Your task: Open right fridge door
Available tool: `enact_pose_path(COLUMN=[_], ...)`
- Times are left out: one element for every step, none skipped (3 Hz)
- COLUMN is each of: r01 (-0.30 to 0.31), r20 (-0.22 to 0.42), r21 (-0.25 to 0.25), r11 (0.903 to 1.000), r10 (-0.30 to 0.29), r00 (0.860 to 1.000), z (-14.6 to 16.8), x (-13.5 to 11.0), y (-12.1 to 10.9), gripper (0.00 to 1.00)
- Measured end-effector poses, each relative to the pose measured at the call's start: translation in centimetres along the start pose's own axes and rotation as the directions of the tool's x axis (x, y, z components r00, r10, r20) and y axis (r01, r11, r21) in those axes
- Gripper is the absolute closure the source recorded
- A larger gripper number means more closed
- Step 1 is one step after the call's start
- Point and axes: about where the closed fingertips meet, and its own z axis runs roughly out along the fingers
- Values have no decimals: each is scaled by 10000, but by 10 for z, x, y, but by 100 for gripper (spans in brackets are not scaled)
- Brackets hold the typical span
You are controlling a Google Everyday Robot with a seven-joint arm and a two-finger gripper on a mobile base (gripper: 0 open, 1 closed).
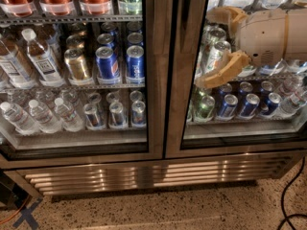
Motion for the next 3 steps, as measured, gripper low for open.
enact_pose_path(r01=[85, 193, 246], r20=[221, 690, 1193], r21=[-115, -295, -494], r11=[9999, 9994, 9985], r10=[-82, -172, -185], r00=[9997, 9975, 9927], z=[2, 9, 18], x=[-5, -17, -29], y=[2, 5, 6], gripper=[0, 0, 0])
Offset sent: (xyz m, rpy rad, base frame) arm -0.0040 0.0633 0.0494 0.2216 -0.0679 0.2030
